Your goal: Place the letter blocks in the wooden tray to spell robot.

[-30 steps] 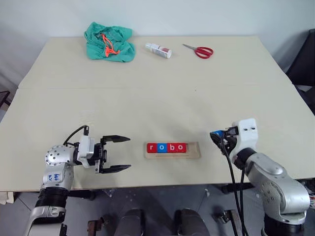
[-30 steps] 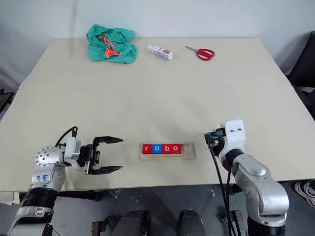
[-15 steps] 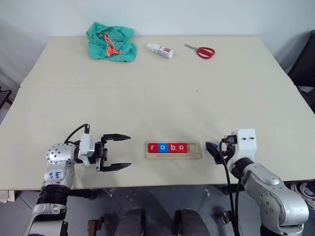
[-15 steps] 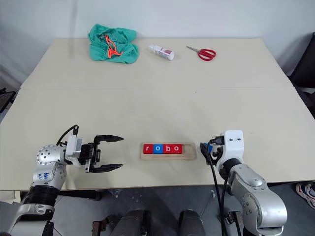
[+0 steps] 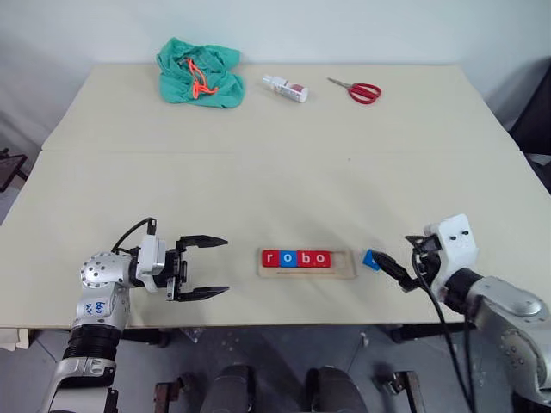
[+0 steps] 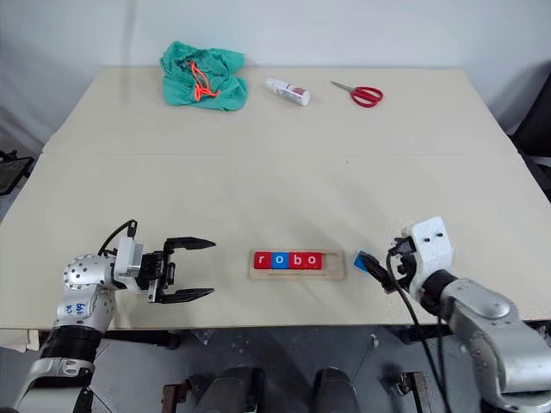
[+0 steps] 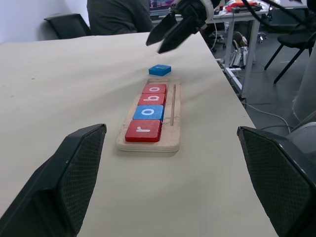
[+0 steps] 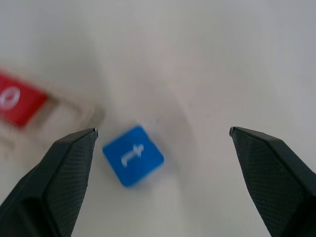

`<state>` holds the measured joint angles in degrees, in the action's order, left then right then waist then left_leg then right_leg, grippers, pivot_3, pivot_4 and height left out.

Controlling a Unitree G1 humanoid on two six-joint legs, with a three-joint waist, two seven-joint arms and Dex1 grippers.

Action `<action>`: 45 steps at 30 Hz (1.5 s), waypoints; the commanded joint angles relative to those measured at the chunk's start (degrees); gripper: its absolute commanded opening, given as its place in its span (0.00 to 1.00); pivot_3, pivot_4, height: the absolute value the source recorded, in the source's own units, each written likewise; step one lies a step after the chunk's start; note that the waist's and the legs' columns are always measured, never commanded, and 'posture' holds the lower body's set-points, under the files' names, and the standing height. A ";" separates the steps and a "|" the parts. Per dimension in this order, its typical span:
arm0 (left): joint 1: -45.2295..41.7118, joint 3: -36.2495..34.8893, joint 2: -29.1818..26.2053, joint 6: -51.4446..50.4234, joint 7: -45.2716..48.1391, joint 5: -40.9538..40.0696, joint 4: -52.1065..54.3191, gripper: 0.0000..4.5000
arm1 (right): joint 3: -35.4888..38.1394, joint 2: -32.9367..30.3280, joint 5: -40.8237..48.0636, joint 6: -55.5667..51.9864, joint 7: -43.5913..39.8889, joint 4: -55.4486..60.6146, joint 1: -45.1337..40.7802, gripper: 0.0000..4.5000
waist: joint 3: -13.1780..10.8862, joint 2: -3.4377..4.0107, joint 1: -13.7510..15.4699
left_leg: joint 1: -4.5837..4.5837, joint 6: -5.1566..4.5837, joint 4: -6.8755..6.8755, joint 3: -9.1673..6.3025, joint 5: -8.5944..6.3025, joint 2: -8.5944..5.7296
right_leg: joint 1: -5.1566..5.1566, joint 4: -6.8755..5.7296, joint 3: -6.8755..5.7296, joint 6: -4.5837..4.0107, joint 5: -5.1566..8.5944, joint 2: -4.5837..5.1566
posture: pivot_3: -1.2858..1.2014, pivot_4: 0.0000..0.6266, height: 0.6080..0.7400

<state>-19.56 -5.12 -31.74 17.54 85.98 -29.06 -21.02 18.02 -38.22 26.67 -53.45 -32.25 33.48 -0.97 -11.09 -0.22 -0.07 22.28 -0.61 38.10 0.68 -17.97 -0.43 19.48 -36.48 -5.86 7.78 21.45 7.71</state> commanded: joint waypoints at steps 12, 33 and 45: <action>1.25 -0.99 -0.37 0.86 1.20 -1.15 2.95 1.00 | -12.89 -13.55 -5.89 22.22 -23.70 -20.64 -8.64 0.99 | 0.00 -0.01 0.04 | 0.01 0.00 0.04 0.02 0.00 0.05 | -0.04 0.06 -0.11 0.00 0.00 0.00 | 0.52 0.24 1.00; 3.69 -2.08 -1.02 -0.35 -0.37 -1.13 6.54 1.00 | -18.27 -13.48 -10.06 27.40 -26.13 -25.10 -14.96 0.32 | 0.00 -0.01 0.04 | 0.03 0.00 0.11 -0.01 0.00 0.05 | -0.06 0.06 -0.14 0.00 0.00 0.02 | 0.52 0.24 1.00; 1.82 -1.77 -0.70 -0.35 0.20 -0.80 4.76 1.00 | -25.20 -14.14 -10.53 25.76 -35.11 -22.38 -23.71 0.32 | 0.00 -0.01 0.04 | 0.05 0.00 0.12 -0.04 0.00 0.05 | -0.04 0.06 -0.14 0.00 0.00 0.01 | 0.52 0.24 1.00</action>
<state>-17.43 -6.37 -32.40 16.95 85.89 -29.15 -16.47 -6.57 -51.93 16.24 -27.76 -66.06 9.28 -23.83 -11.09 -0.23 -0.03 22.33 -0.61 38.22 0.65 -17.97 -0.37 19.44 -36.42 -6.00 7.78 21.45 7.72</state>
